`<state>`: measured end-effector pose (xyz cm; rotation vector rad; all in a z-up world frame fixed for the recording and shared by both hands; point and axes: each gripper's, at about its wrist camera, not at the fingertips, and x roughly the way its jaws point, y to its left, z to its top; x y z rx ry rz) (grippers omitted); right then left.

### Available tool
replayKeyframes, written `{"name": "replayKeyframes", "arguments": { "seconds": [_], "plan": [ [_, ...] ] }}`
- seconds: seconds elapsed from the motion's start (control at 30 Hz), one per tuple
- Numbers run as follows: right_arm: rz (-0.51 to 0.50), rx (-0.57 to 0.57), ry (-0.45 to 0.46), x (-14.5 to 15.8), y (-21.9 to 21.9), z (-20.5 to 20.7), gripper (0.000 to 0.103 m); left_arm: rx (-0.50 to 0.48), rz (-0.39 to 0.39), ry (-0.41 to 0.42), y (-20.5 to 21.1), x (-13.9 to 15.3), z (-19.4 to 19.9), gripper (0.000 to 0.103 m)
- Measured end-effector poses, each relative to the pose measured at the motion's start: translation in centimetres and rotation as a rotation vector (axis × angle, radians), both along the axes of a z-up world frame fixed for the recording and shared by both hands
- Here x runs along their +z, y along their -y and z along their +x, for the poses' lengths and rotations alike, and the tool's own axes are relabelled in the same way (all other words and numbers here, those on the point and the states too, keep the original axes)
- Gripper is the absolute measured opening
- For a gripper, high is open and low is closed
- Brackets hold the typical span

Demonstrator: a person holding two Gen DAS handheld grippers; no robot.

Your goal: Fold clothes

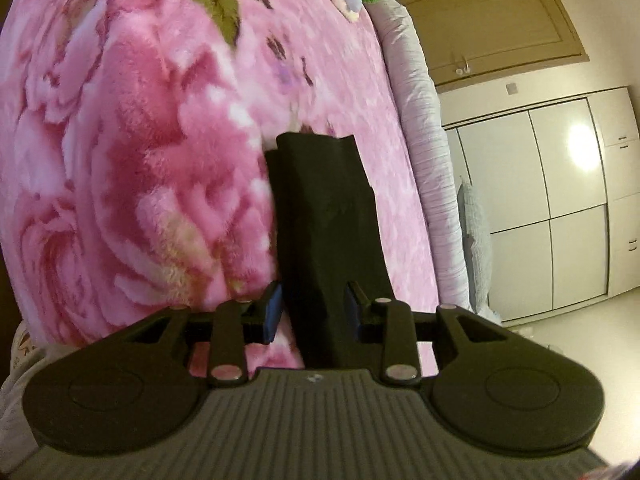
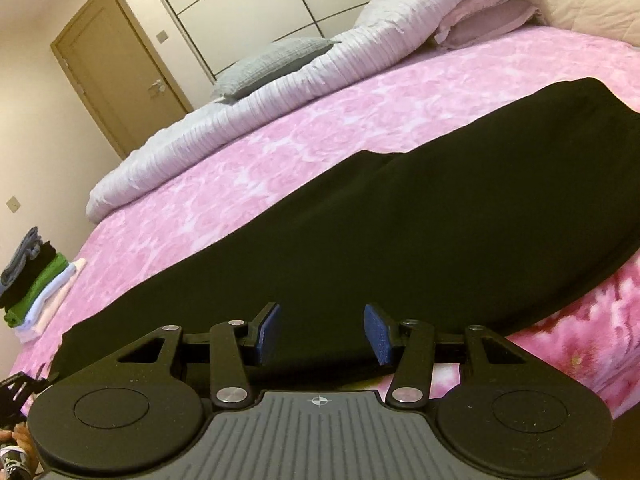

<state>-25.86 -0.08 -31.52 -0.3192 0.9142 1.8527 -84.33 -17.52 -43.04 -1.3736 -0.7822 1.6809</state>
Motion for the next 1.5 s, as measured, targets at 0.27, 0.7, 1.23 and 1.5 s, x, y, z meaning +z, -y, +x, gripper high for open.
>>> {"name": "replayKeyframes", "arguments": {
  "seconds": [0.27,0.7,1.23,1.5],
  "plan": [
    [0.013,-0.028,0.001,0.4,-0.4,0.4,0.050,-0.005,0.003,-0.088,-1.6,0.4,-0.1,0.025],
    [0.027,-0.067,-0.012,0.2,-0.5,2.5,0.050,-0.595,-0.185,-1.239,-10.7,10.1,17.7,0.003],
    [0.061,-0.081,-0.071,0.7,-0.7,3.6,0.051,-1.015,-0.036,-1.105,-12.9,6.4,25.9,0.020],
    [-0.063,0.038,-0.308,-0.1,-2.6,0.4,0.051,-0.987,-0.069,-1.001,-11.1,7.4,22.8,0.019]
  ]
}}
